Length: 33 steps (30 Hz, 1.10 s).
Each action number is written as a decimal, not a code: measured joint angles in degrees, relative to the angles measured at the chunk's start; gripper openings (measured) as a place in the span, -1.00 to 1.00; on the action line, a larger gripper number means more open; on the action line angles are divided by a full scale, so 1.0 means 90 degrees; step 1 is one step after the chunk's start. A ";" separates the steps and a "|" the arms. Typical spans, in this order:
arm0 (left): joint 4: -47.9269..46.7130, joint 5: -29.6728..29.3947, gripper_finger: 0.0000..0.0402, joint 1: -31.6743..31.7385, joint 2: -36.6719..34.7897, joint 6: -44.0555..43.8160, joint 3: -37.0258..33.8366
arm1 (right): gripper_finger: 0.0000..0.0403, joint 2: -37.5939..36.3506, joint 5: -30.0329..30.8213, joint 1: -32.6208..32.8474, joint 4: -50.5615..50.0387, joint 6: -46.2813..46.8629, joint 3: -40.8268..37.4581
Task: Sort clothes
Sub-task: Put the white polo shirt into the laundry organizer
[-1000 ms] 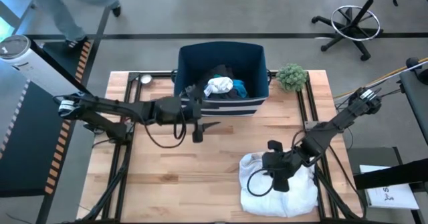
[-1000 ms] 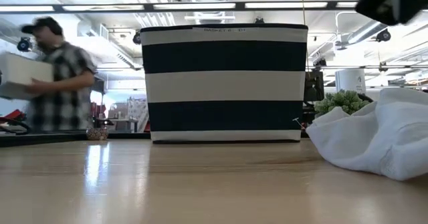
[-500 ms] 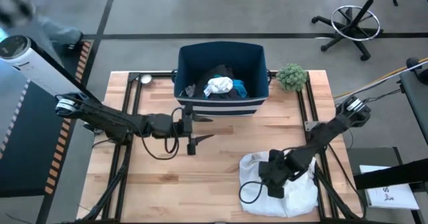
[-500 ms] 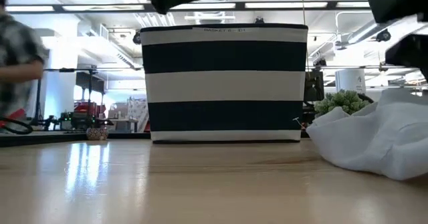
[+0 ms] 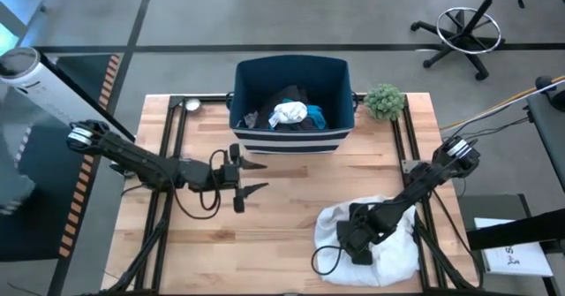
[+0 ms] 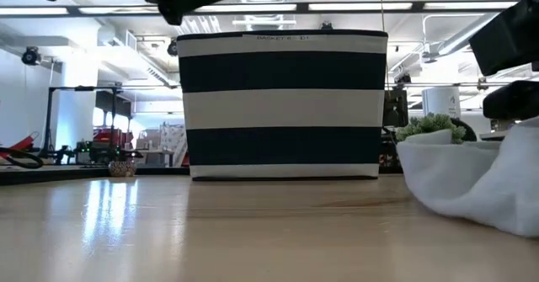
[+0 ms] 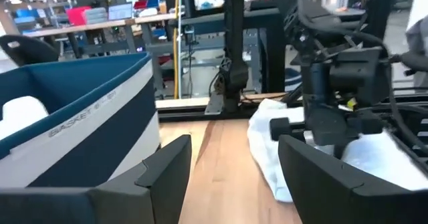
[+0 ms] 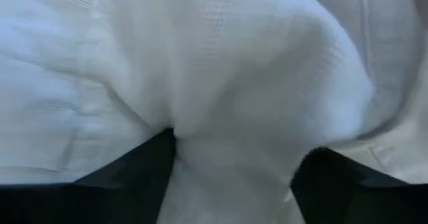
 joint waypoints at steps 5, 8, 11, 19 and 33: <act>0.0656 -0.0175 0.05 -0.0100 0.0021 0.0206 -0.0247 | -0.58 -0.0036 -0.0018 -0.0138 0.0200 -0.0518 -0.0024; 0.0964 -0.0406 0.05 -0.0103 0.0021 0.0349 -0.0380 | -0.83 -0.0114 -0.0001 -0.0301 0.0365 -0.0929 -0.0051; 0.1553 -0.0434 0.04 -0.0116 0.0025 0.0522 -0.0557 | -0.83 -0.0248 0.0109 -0.0550 0.0502 -0.1131 -0.0067; 0.2866 -0.0435 0.04 -0.0115 0.0003 0.0684 -0.1222 | -0.83 -0.1052 0.0847 -0.0981 0.0181 -0.1787 0.0494; 0.3006 -0.0434 0.04 -0.0118 0.0014 0.0569 -0.1370 | -0.83 -0.1904 0.2323 -0.1158 -0.1289 -0.3027 0.3309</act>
